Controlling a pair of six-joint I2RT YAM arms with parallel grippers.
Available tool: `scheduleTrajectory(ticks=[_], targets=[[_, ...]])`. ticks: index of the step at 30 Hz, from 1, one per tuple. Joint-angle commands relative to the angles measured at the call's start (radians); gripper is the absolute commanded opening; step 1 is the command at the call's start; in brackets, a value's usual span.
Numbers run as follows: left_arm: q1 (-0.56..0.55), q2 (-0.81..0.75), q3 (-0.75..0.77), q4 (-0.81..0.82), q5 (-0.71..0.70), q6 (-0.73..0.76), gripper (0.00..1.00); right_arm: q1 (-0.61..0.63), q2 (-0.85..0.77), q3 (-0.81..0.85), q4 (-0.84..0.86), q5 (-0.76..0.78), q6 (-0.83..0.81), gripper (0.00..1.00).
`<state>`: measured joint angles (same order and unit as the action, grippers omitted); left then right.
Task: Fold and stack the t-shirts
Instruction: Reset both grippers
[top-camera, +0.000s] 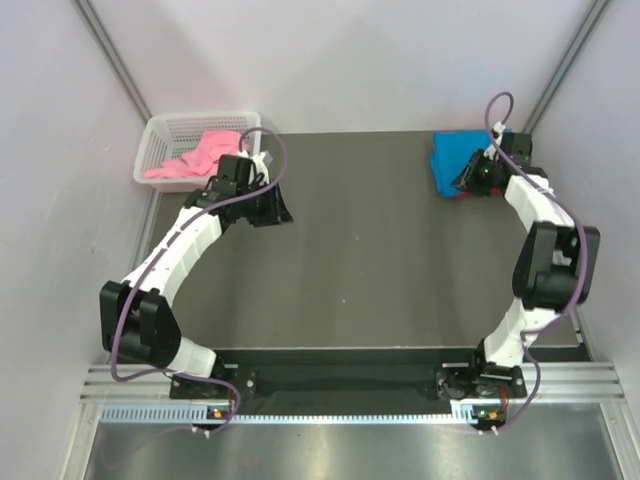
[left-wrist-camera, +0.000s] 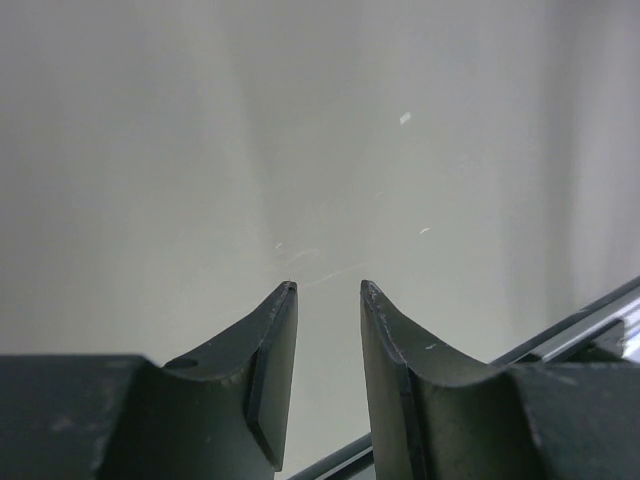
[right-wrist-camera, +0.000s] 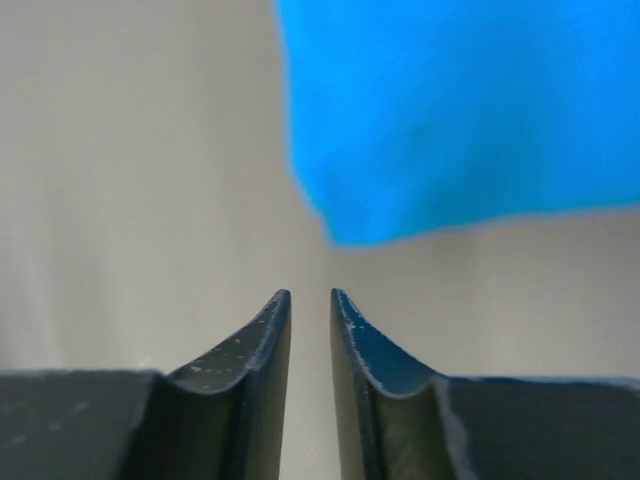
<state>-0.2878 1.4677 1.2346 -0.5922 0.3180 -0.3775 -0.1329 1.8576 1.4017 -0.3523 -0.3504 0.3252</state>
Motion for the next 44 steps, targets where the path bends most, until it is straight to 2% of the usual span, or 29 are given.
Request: scheduleTrajectory(ticks=[1, 4, 8, 9, 10, 11, 12, 13, 16, 20, 26, 44], targets=[[0.003, -0.072, 0.071, 0.097, 0.05, -0.047, 0.37, 0.056, -0.243, -0.035, -0.074, -0.028, -0.008, 0.25], [0.003, -0.104, 0.095, 0.115, 0.09, -0.092, 0.37, 0.11, -0.36, -0.114, -0.16, -0.021, -0.029, 0.31], [0.003, -0.194, 0.069, 0.195, 0.125, -0.138, 0.37, 0.222, -0.659, -0.246, -0.189, 0.024, 0.0, 0.41], [0.003, -0.207, 0.066, 0.206, 0.134, -0.141, 0.38, 0.239, -0.708, -0.271, -0.194, 0.028, 0.0, 0.52], [0.003, -0.219, 0.066, 0.206, 0.153, -0.143, 0.39, 0.249, -0.795, -0.308, -0.201, 0.034, 0.006, 0.57], [0.003, -0.239, 0.068, 0.201, 0.168, -0.141, 0.4, 0.268, -0.839, -0.323, -0.211, 0.037, 0.017, 0.76], [0.003, -0.25, 0.065, 0.192, 0.202, -0.141, 0.59, 0.276, -0.874, -0.345, -0.235, 0.034, 0.018, 0.9], [0.003, -0.26, 0.062, 0.183, 0.21, -0.138, 0.7, 0.279, -0.946, -0.352, -0.246, 0.016, 0.012, 1.0], [0.003, -0.3, 0.04, 0.135, 0.214, -0.118, 0.99, 0.279, -1.056, -0.352, -0.315, 0.048, 0.003, 1.0], [0.003, -0.397, -0.036, 0.166, 0.181, -0.107, 0.99, 0.28, -1.133, -0.368, -0.321, 0.071, 0.035, 1.0], [0.003, -0.52, -0.158, 0.318, 0.168, -0.104, 0.99, 0.279, -1.193, -0.409, -0.265, 0.09, 0.078, 1.0], [0.003, -0.552, -0.184, 0.322, 0.158, -0.064, 0.99, 0.279, -1.235, -0.383, -0.255, 0.116, 0.11, 1.0]])
